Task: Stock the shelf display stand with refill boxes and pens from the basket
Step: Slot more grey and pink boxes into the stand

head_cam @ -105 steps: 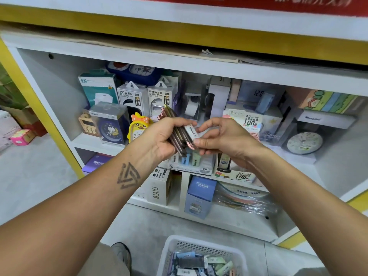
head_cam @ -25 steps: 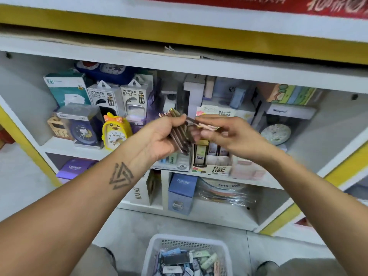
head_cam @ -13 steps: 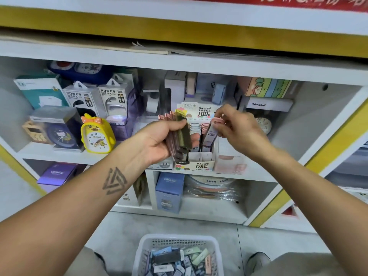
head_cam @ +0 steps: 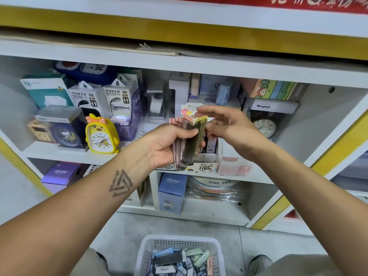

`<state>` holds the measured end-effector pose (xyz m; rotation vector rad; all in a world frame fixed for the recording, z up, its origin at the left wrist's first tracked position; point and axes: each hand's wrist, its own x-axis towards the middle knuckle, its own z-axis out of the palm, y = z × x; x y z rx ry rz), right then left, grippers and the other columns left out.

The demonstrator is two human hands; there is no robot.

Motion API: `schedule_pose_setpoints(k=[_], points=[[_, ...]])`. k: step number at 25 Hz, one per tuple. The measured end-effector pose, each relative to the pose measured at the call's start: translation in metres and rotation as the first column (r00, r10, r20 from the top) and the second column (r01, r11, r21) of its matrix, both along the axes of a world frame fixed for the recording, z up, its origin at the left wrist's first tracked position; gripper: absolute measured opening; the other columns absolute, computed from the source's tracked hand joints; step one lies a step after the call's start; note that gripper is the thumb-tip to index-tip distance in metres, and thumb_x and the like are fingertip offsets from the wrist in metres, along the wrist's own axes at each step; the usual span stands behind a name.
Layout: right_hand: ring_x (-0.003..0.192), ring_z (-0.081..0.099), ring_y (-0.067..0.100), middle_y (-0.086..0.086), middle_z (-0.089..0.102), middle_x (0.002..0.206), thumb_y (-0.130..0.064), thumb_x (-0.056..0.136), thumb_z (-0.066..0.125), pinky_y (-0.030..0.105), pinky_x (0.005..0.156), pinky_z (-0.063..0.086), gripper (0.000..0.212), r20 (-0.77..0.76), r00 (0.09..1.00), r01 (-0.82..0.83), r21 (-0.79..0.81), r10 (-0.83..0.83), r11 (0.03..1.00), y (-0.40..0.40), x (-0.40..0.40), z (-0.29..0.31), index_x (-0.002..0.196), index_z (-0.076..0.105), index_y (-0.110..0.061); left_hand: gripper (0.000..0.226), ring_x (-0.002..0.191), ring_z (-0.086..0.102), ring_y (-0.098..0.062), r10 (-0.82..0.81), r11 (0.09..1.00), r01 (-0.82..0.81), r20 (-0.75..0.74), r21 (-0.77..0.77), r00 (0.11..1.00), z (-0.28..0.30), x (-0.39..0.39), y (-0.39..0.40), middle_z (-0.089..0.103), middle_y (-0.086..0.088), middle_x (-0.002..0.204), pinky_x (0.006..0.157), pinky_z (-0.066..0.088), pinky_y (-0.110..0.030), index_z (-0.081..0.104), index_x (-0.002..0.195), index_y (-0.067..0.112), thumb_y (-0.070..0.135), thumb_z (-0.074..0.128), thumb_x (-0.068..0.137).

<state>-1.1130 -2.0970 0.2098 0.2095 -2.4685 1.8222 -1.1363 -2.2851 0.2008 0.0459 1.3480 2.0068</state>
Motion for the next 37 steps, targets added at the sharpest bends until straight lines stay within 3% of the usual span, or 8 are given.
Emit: schedule_pose_setpoints(k=[8,12,16,18,23,31,35,37], points=[[0.083,0.061,0.018,0.010,0.074,0.097,-0.004,0.088,0.068,0.024,0.069,0.053,0.023,-0.019,0.993,-0.113,-0.333,0.113,0.936,0.017,-0.006,0.006,0.110,0.074,-0.008,0.017,0.068,0.072,-0.027,0.115,0.991,-0.114,0.013,-0.063,0.993,0.007,-0.006,-0.013,0.072,-0.017,0.080,0.050,0.058,-0.032,0.067,0.103,0.002,0.015,0.059,0.095],[0.070,0.061,0.006,-0.002,0.075,0.090,-0.005,0.094,0.064,0.017,0.058,0.047,0.020,-0.057,0.998,0.010,-0.075,-0.015,0.997,0.017,-0.006,0.011,0.105,0.077,-0.015,0.016,0.065,0.073,-0.029,0.301,0.945,-0.287,0.067,-0.159,0.951,0.005,-0.018,-0.033,0.070,-0.018,0.073,0.059,0.062,-0.041,0.063,0.089,-0.001,0.015,0.061,0.093],[0.086,0.059,0.019,-0.007,0.060,0.091,-0.009,0.094,0.066,0.032,0.079,0.053,0.020,-0.135,0.989,0.103,0.312,-0.063,0.944,0.008,-0.007,0.007,0.110,0.075,-0.018,0.012,0.077,0.074,-0.036,0.292,0.954,-0.284,0.080,-0.098,0.953,0.008,-0.017,-0.037,0.072,-0.027,0.085,0.062,0.061,-0.046,0.058,0.097,0.000,0.007,0.049,0.096],[0.092,0.061,0.028,-0.003,0.061,0.094,-0.007,0.094,0.066,0.045,0.088,0.054,0.020,-0.148,0.989,0.077,0.321,-0.030,0.944,0.002,-0.006,0.003,0.110,0.073,-0.014,0.015,0.083,0.074,-0.038,0.276,0.960,-0.270,0.071,-0.076,0.959,0.008,-0.016,-0.036,0.071,-0.032,0.094,0.065,0.061,-0.050,0.051,0.113,0.003,0.006,0.044,0.100],[0.082,0.054,0.004,-0.013,0.057,0.094,-0.011,0.093,0.069,0.021,0.076,0.042,0.021,-0.248,0.960,0.031,0.554,0.129,0.832,-0.009,-0.007,-0.009,0.113,0.071,-0.017,0.017,0.081,0.074,-0.038,0.275,0.959,-0.269,0.070,-0.085,0.959,0.007,-0.017,-0.036,0.070,-0.030,0.100,0.067,0.061,-0.050,0.052,0.116,0.003,0.007,0.042,0.102],[0.079,0.060,0.005,-0.015,0.063,0.087,-0.019,0.086,0.077,0.030,0.070,0.054,0.022,-0.290,0.953,0.109,0.594,0.086,0.797,-0.010,-0.008,-0.011,0.096,0.062,-0.033,0.026,0.085,0.073,-0.038,0.298,0.947,-0.292,0.027,-0.130,0.954,0.005,-0.013,-0.033,0.070,-0.026,0.108,0.063,0.059,-0.057,0.055,0.122,0.002,0.000,0.047,0.098],[0.087,0.058,0.009,-0.010,0.061,0.097,-0.015,0.093,0.069,0.027,0.080,0.047,0.021,-0.247,0.921,-0.004,0.768,0.302,0.640,-0.019,-0.003,-0.025,0.112,0.074,-0.022,0.030,0.079,0.074,-0.036,0.292,0.945,-0.294,-0.036,-0.146,0.956,0.004,-0.013,-0.031,0.072,-0.025,0.102,0.066,0.060,-0.054,0.058,0.123,0.001,-0.004,0.052,0.095],[0.089,0.059,0.012,-0.006,0.063,0.100,-0.010,0.095,0.065,0.030,0.081,0.050,0.025,-0.287,0.933,0.057,0.713,0.217,0.698,-0.020,-0.005,-0.023,0.116,0.074,-0.020,0.030,0.078,0.074,-0.036,0.256,0.955,-0.262,-0.055,-0.138,0.965,0.004,-0.011,-0.029,0.073,-0.024,0.102,0.064,0.060,-0.052,0.060,0.121,0.001,-0.005,0.055,0.093]])
